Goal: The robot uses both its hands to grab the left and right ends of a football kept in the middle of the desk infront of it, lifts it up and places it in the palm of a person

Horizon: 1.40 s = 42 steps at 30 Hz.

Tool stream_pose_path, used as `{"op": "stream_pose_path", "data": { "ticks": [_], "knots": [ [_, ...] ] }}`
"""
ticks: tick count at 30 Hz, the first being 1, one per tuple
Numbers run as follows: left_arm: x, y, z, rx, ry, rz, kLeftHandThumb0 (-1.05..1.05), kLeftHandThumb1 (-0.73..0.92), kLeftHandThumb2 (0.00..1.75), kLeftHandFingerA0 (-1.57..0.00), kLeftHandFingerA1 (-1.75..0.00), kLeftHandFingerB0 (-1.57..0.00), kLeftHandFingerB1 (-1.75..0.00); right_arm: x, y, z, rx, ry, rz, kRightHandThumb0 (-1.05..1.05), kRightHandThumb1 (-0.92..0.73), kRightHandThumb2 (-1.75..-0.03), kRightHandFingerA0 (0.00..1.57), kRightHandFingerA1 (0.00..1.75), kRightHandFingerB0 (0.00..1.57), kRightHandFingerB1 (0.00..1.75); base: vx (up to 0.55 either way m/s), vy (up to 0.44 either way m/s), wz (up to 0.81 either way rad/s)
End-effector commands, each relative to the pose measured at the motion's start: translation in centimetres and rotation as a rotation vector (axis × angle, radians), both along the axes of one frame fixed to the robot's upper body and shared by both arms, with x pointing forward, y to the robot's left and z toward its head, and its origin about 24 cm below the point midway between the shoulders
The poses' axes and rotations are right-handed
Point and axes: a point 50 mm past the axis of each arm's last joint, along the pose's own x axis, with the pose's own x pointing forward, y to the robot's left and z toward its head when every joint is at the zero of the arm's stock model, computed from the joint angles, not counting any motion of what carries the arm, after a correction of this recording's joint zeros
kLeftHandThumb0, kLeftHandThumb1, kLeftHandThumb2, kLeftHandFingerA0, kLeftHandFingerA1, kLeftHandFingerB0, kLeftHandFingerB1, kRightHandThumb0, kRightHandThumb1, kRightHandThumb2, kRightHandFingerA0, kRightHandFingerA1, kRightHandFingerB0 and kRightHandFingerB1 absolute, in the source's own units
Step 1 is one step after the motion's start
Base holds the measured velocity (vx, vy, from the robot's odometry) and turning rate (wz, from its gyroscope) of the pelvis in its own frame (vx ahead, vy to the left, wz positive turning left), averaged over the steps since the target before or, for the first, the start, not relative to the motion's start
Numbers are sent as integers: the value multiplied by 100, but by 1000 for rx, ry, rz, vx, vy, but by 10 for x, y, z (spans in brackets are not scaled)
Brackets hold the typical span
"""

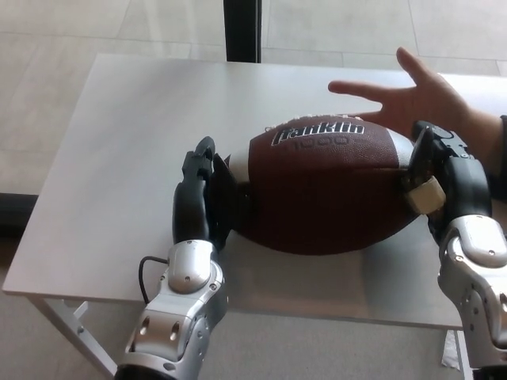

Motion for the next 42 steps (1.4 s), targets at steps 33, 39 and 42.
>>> {"op": "stream_pose_path", "data": {
  "ticks": [33, 39, 42],
  "knots": [
    [78, -33, 140, 284, -220, -401, -85, 88, 67, -69, -63, -27, -34, 50, 69, 146, 396, -300, 405, -95, -86, -66, 39, 53, 30, 32, 0, 0, 0],
    [93, -33, 170, 280, -222, -407, -89, 91, 68, -81, -73, -37, -36, 64, 63, 174, 407, -352, 388, -99, -73, -78, 36, 55, 31, 36, 0, 0, 0],
    [97, -37, 178, 290, -217, -440, -89, 92, 68, -56, -67, -31, -35, 70, 56, 181, 449, -346, 374, -92, -82, -66, 34, 53, 34, 34, 0, 0, 0]
  ]
}}
